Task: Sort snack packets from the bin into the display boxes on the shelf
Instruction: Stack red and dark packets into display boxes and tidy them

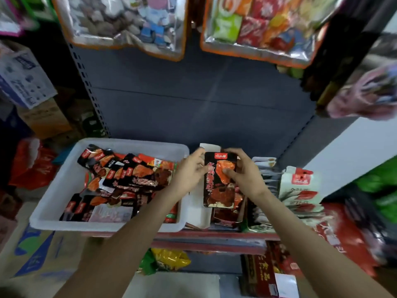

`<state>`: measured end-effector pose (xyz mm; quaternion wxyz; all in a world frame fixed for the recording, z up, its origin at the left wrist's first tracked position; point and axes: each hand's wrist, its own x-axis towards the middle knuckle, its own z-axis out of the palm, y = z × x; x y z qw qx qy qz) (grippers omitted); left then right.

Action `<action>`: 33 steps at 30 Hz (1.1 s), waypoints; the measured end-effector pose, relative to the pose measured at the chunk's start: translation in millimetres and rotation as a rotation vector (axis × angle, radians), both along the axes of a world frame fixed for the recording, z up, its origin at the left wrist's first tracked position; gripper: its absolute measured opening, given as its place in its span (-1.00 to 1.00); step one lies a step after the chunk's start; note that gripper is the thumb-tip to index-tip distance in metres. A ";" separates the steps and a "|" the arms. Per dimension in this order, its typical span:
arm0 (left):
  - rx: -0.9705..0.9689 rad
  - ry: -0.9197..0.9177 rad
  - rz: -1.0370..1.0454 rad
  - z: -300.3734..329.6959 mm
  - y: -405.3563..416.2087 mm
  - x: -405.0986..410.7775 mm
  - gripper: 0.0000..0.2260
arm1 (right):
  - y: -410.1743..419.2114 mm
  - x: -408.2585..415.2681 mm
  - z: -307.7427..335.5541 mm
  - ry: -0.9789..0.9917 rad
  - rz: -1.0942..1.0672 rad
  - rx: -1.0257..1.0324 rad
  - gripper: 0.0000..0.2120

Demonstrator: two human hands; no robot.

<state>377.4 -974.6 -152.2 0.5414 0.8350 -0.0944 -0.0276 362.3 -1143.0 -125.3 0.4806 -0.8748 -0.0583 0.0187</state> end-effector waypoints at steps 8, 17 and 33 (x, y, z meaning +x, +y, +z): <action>0.428 -0.023 -0.154 -18.6 -45.9 13.2 -0.64 | -46.5 3.8 13.7 -0.288 -0.295 -0.062 -0.88; 1.009 -0.095 -0.474 -27.3 -51.6 10.0 -0.43 | -50.0 1.6 6.0 -0.299 -0.288 -0.026 -0.89; 0.581 0.009 -0.472 -28.8 -20.2 -20.8 -0.72 | -50.0 5.5 10.6 -0.140 -0.117 -0.209 -0.85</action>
